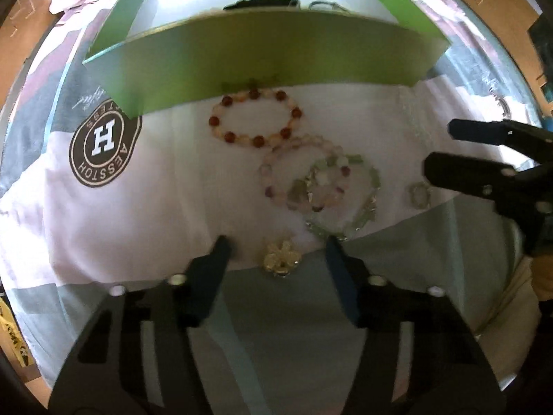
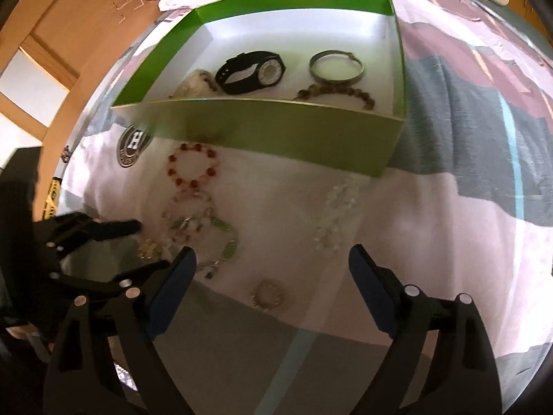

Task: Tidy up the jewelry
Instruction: 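Grasp the gold flower charm with the left tool while the right tool grasps the small ring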

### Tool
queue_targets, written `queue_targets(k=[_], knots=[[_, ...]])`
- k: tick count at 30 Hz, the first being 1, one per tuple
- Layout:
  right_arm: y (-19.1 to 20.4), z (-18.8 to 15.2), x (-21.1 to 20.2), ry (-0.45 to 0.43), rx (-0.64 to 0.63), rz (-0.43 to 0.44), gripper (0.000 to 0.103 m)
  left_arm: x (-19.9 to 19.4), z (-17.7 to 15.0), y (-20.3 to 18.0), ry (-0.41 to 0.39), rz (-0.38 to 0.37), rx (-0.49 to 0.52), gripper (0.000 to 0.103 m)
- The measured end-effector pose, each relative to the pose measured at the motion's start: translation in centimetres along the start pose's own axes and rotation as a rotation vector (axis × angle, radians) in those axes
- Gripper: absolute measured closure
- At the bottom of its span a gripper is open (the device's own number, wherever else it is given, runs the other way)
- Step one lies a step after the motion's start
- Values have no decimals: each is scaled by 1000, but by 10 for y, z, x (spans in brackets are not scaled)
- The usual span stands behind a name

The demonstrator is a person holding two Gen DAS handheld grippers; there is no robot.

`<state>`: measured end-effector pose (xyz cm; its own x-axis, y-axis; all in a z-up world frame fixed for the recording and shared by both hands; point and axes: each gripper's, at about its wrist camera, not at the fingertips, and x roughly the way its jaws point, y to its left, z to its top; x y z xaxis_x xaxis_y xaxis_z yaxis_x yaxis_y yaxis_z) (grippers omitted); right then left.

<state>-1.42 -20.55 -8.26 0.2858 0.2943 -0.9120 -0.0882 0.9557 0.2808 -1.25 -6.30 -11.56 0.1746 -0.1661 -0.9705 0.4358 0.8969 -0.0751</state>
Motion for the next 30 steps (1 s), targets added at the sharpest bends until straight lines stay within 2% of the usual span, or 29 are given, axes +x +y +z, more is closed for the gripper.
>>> queue_targets(k=[1, 4, 5, 10, 15, 17, 20, 23, 26, 30], knots=[[-1, 0, 0, 3, 9, 7, 13, 0, -1, 0, 2, 10, -3, 55], [-6, -1, 1, 15, 40, 15, 13, -1, 1, 3, -8, 31, -23, 73], [-7, -1, 3, 19, 47, 13, 13, -1, 1, 4, -9, 31, -25, 83], [-13, -1, 8, 39, 78, 13, 13, -7, -1, 5, -2, -26, -14, 83], [-11, -2, 5, 39, 79, 32, 13, -21, -1, 3, -31, -42, -23, 83], [-6, -3, 3, 42, 71, 41, 15, -28, 1, 9, -49, -29, -30, 83], [7, -7, 3, 69, 46, 66, 25, -37, 3, 25, -77, 19, -95, 83], [18, -13, 9, 110, 34, 84, 28, -38, 7, 44, -82, 65, -151, 83], [29, -19, 20, 158, 0, 35, 32, -39, 11, 61, -69, 64, -198, 83], [33, -23, 28, 152, -24, -63, 33, -38, 9, 62, -69, 55, -202, 83]])
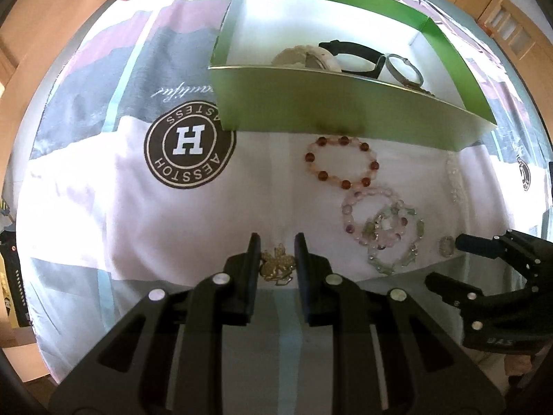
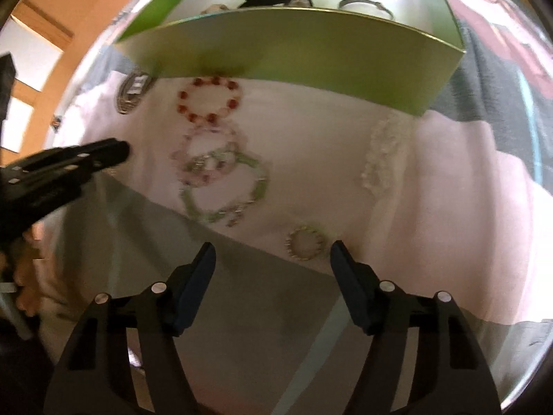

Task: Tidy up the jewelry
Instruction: 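Grasp the gold flower charm with the left tool while the right tool grasps the small ring, then release the charm into the box with the left tool while the right tool lowers the ring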

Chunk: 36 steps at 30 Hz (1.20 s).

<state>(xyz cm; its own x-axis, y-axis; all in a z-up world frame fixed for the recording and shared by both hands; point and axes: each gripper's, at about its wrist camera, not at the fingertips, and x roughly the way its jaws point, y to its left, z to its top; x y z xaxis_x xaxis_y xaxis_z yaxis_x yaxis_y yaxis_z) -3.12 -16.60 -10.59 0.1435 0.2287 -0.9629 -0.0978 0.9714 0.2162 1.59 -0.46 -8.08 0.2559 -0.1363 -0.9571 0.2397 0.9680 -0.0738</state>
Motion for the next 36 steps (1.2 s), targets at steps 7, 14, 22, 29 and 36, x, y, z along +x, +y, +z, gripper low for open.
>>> queue_targets(k=[7, 14, 22, 29, 36], knots=[[11, -2, 6, -17, -35, -76, 43, 2, 1, -8, -7, -6, 16, 83], [22, -2, 13, -41, -91, -130, 82, 3, 2, -7, -2, -8, 17, 83], [6, 0, 6, -40, -57, -80, 82, 5, 2, -9, 1, -4, 18, 83], [-4, 2, -19, -80, -38, -50, 82, 0, 3, -8, -11, 1, 13, 83], [-11, 4, -40, -144, -53, -4, 82, 3, 5, -8, -13, 2, 24, 83]])
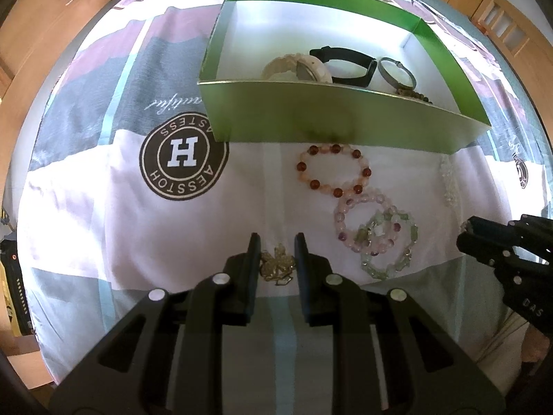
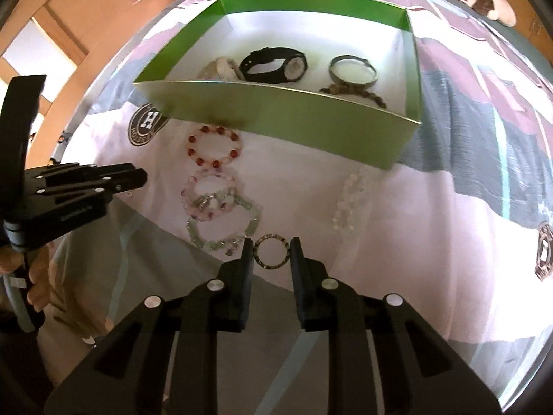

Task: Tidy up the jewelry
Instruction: 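Release the charm into the box with the left tool while the right tool lowers the ring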

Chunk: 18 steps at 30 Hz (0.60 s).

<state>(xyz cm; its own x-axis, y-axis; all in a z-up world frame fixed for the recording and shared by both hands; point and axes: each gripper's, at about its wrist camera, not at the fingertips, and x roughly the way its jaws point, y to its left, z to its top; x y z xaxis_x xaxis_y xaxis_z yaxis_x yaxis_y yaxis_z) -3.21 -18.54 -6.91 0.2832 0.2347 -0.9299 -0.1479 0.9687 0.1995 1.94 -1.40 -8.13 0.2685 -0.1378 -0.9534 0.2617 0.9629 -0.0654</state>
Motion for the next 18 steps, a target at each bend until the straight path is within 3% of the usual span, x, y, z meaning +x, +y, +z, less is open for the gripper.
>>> queue_targets(k=[5, 8, 14, 18], knots=[[-8, 4, 12, 30, 48, -36, 82, -10, 0, -1, -23, -20, 2, 83], [-2, 11, -5, -15, 40, -19, 82, -27, 13, -8, -66, -39, 24, 83], [1, 48, -53, -137, 31, -32, 82, -67, 69, -28, -193, -79, 76, 83], [-16, 86, -57, -184, 73, -100, 82, -60, 111, -28, -212, -87, 81, 83]])
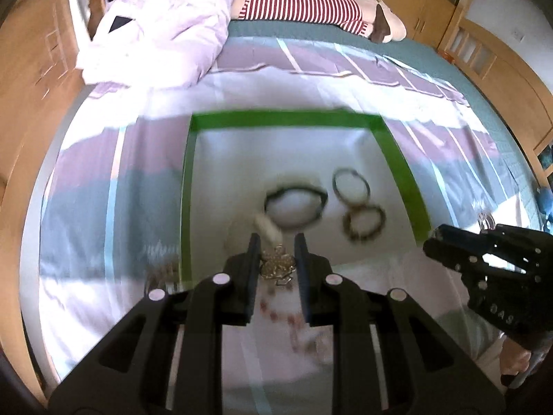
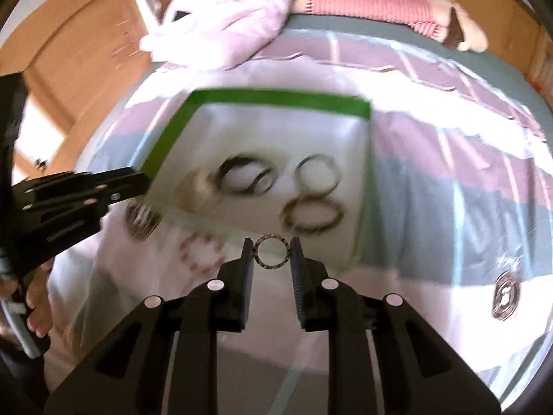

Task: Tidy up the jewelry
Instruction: 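Release the charm into the box with the left tool while the right tool lowers the ring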

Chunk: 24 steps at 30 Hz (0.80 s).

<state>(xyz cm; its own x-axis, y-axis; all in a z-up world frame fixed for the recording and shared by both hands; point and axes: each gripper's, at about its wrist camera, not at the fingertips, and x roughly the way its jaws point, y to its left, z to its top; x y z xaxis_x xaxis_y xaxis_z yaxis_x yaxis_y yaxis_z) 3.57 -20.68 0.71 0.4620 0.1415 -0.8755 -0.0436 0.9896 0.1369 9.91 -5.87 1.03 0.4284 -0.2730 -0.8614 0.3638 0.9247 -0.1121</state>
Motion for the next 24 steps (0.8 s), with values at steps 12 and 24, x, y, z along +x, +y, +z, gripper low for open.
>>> queue_targets(k=[12, 24], knots=[[-40, 70, 124, 151, 44, -95, 82, 113, 59, 42, 145, 69, -78, 83], [-30, 80, 138, 153, -78, -220, 82, 141, 62, 34, 165, 206, 41, 82]])
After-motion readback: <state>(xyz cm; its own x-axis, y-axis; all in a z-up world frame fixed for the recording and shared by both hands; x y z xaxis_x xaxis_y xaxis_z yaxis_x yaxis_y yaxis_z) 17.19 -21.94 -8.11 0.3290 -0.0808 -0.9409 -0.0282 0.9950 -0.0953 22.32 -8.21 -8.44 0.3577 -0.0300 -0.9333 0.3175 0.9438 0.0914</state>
